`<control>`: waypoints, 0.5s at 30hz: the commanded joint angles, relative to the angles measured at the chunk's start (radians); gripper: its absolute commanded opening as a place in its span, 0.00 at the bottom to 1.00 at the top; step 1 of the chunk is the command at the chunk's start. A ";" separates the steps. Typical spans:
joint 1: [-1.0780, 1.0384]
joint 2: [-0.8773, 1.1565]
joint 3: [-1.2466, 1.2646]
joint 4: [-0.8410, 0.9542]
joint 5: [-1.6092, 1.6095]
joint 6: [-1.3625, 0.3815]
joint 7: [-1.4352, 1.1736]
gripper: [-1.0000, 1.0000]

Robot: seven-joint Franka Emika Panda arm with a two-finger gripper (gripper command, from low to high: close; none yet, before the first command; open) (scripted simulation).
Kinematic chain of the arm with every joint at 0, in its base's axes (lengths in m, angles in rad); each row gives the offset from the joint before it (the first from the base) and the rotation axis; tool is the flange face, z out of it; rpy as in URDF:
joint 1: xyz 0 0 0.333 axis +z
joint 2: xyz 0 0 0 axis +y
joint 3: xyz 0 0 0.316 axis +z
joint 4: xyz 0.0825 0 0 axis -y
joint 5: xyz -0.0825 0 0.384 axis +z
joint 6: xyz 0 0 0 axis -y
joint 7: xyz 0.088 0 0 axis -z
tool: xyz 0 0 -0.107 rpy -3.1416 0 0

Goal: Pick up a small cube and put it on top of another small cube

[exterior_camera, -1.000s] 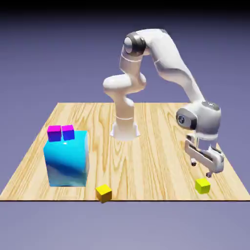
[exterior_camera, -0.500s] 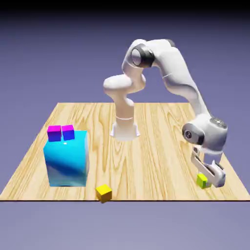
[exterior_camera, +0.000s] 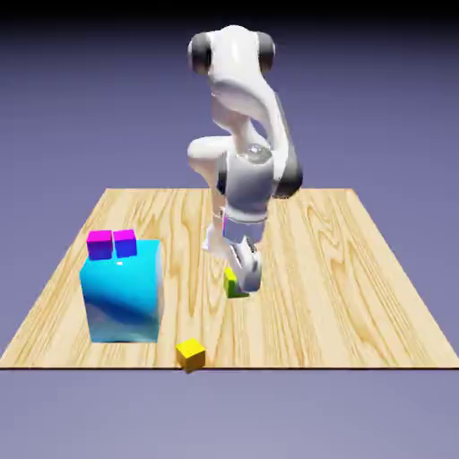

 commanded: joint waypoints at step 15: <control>-0.387 -0.310 -0.096 -0.195 0.040 -0.089 -0.448 0.00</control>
